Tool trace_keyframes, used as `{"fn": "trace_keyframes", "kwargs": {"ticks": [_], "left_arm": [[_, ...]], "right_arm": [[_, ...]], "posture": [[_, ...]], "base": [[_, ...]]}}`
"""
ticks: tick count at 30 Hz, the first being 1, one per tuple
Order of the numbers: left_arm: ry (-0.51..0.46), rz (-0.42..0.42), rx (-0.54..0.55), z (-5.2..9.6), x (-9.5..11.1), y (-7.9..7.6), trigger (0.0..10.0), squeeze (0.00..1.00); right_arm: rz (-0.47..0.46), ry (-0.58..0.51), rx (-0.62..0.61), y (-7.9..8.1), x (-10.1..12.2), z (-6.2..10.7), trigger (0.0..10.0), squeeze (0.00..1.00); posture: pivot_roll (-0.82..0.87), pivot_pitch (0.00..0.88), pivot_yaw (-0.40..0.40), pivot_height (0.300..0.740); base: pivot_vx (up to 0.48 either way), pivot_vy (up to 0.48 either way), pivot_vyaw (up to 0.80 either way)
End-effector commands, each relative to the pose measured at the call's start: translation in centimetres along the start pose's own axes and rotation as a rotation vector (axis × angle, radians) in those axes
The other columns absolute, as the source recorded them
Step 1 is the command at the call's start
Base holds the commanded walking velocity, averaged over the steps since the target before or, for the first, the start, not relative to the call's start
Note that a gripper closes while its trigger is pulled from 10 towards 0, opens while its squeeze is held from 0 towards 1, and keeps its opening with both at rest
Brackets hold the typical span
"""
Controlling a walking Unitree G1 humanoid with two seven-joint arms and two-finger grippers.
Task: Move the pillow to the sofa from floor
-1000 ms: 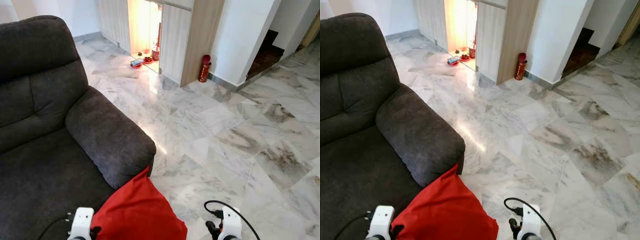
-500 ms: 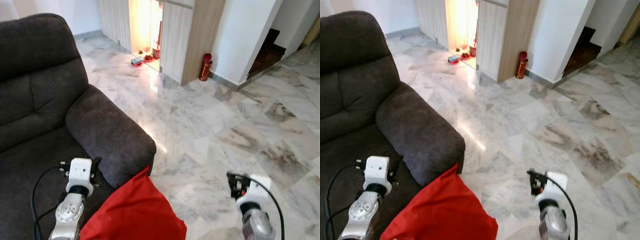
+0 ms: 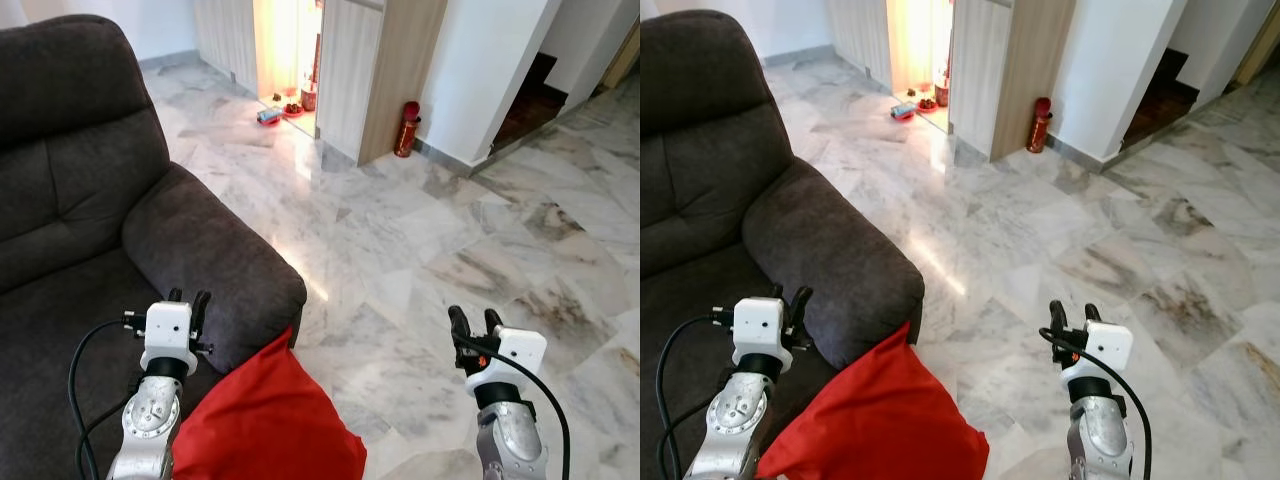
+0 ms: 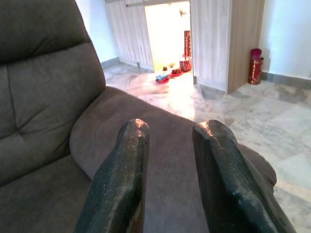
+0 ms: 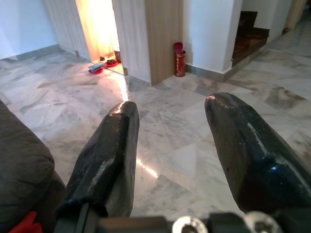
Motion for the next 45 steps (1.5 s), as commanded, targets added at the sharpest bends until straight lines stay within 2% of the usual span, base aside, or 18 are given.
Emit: {"fn": "trace_keyframes", "kwargs": {"ticks": [1,22,28,45], "left_arm": [[0.012,0.0,0.008,0.24,-0.09,-0.03,10.0,0.0],[0.037,0.013,-0.002,0.21,-0.21,-0.28,10.0,0.0],[0.041,0.014,-0.001,0.27,-0.29,-0.23,10.0,0.0],[0.032,0.017,0.002,0.06,-0.15,-0.24,10.0,0.0]], "right_arm": [[0.004,0.0,0.0,-0.1,0.22,0.03,10.0,0.0],[-0.006,0.032,0.013,-0.47,0.13,-0.04,10.0,0.0],[-0.012,0.036,0.018,-0.44,0.2,-0.17,10.0,0.0],[-0.015,0.027,0.038,-0.29,0.19,-0.22,10.0,0.0]], "posture": [[-0.02,0.0,-0.065,0.74],[-0.02,0.0,-0.071,0.732],[-0.02,0.0,-0.071,0.697],[-0.02,0.0,-0.071,0.653]], "base": [[0.0,0.0,0.0],[0.0,0.0,0.0],[0.0,0.0,0.0],[0.0,0.0,0.0]]}}
Point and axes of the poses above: a point about 5 cm out from each wrist's last joint towards the gripper, its own z axis pointing back from the gripper into the wrist, its own x axis along the axis of the wrist's last joint, y = z × x, the point moved 1 cm from there along -z, pointing out of the wrist towards the gripper, and after that the axes turned 11 degrees about z, right-handed, at the moved point
